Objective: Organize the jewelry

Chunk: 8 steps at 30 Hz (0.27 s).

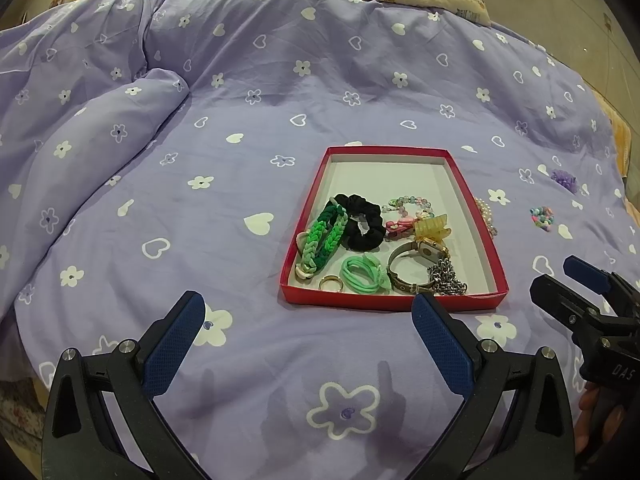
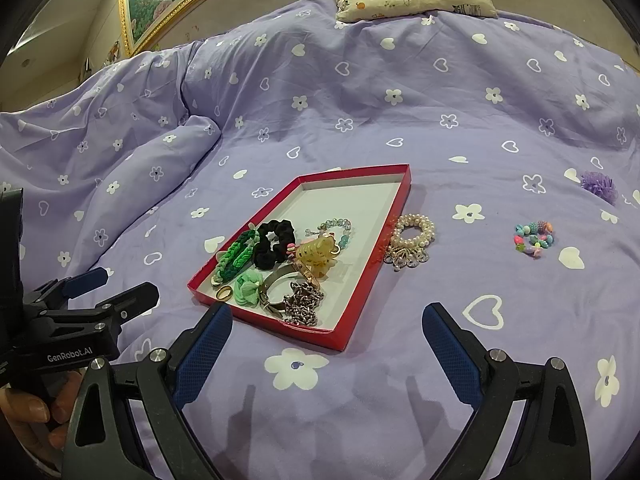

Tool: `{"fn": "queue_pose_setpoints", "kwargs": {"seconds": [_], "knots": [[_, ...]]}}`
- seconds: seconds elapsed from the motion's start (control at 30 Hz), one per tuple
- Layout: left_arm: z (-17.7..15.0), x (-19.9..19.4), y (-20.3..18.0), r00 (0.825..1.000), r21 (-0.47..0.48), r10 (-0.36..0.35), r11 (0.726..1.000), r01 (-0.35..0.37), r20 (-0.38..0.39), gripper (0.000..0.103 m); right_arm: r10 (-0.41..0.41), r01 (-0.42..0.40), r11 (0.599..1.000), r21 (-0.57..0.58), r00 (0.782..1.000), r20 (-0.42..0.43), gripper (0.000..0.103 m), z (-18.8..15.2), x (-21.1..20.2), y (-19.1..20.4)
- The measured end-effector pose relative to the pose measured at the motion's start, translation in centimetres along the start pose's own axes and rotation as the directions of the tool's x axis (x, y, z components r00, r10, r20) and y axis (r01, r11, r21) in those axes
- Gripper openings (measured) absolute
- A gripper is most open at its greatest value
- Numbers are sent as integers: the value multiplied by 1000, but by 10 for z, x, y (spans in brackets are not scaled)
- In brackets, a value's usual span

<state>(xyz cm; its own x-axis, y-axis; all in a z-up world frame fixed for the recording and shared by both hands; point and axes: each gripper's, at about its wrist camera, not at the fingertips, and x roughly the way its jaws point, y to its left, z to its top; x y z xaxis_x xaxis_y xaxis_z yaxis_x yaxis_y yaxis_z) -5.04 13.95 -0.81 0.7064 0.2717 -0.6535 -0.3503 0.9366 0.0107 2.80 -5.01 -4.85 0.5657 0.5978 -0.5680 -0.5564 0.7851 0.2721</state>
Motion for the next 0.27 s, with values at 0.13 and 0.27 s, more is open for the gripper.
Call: {"fn": "queue_pose_setpoints", "kwargs": {"seconds": [0.13,0.27], "knots": [[2,2,0,1000,1,-2,1000,2,-4,103,0,0,1000,4,1000,-4,97,0,1,-2],[3,6,-2,1000,6,-7,1000,7,-13,103,5,-5,1000,12,1000,-14,97,0,5,-6]]}}
